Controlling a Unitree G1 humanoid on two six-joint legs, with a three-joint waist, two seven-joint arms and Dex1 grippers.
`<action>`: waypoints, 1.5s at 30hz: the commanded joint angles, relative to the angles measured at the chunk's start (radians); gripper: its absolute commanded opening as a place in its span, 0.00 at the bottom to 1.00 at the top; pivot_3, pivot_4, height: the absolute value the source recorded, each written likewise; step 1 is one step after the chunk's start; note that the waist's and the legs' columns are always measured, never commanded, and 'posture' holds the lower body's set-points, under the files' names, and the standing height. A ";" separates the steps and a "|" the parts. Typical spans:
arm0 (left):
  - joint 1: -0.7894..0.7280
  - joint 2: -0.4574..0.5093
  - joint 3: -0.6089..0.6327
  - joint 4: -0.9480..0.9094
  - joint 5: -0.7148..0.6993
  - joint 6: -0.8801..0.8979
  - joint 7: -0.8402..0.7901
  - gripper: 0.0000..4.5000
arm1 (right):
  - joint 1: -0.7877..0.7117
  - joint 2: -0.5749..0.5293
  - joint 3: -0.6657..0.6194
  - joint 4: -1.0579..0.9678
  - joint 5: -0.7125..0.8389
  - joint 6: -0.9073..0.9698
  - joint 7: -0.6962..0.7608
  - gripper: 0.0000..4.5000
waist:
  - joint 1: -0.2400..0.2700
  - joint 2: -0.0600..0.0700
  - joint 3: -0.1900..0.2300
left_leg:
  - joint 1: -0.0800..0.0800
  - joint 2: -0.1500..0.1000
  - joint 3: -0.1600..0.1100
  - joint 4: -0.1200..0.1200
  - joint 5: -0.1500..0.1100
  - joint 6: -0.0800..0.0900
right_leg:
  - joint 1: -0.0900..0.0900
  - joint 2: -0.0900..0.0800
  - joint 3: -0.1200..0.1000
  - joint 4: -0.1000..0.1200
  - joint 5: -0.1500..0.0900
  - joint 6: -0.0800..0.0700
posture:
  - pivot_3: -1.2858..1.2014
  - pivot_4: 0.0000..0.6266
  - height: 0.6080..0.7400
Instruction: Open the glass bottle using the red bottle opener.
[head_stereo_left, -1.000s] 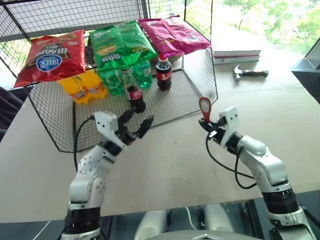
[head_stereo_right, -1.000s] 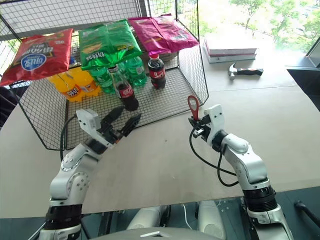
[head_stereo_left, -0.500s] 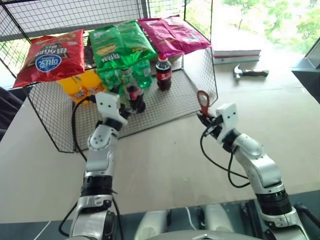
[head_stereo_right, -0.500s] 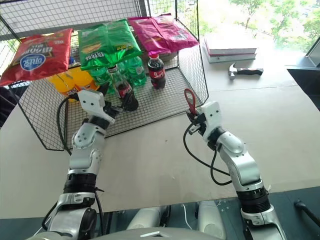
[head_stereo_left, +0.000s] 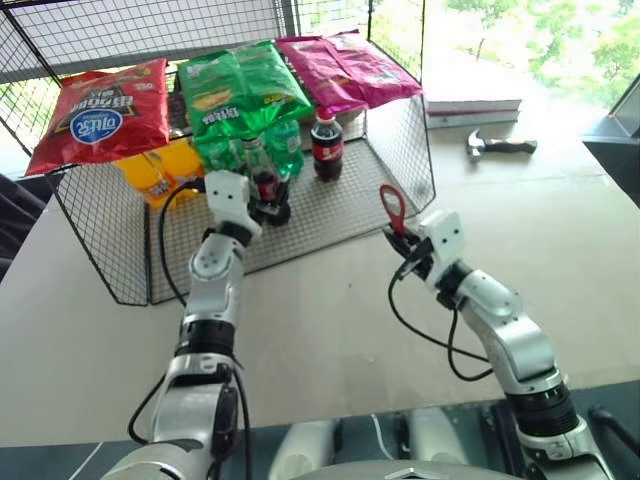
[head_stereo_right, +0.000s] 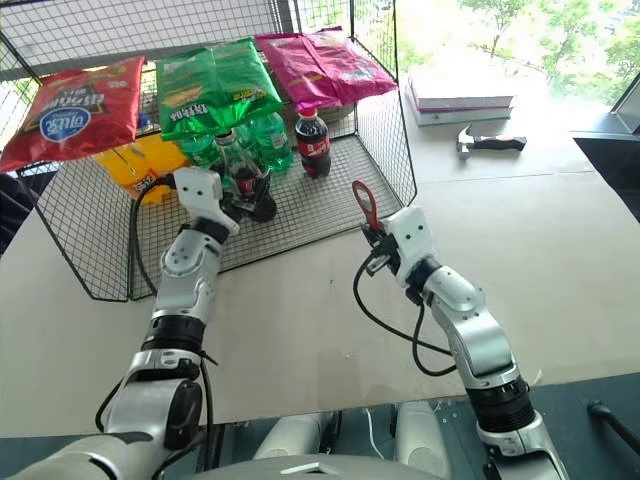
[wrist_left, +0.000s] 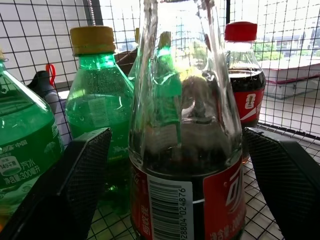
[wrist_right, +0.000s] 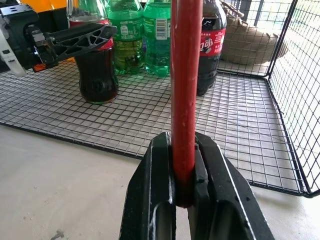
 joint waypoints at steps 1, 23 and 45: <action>-0.056 0.005 0.006 0.056 0.006 -0.047 -0.004 0.97 | 0.004 0.001 -0.006 -0.053 -0.006 -0.025 -0.001 0.00 | -0.001 0.000 0.000 | 0.000 0.000 0.000 0.000 0.000 0.000 | 0.000 0.000 0.000 0.000 0.000 0.000 | 0.52 0.24 1.00; 0.067 0.039 -0.038 -0.174 -0.102 0.082 -0.228 0.59 | -0.033 -0.030 -0.084 -0.006 -0.023 -0.057 -0.006 0.00 | -0.006 0.000 0.000 | 0.000 0.000 0.000 0.001 0.000 0.000 | 0.000 0.000 0.001 0.001 0.000 0.000 | 0.52 0.24 1.00; 0.259 -0.005 -0.200 -0.634 -0.161 0.308 -0.347 0.59 | -0.094 -0.022 -0.143 0.075 -0.048 -0.129 -0.041 0.00 | -0.004 0.000 0.000 | 0.000 0.001 0.001 0.001 0.001 -0.001 | 0.000 0.001 0.002 0.001 0.000 0.000 | 0.52 0.24 1.00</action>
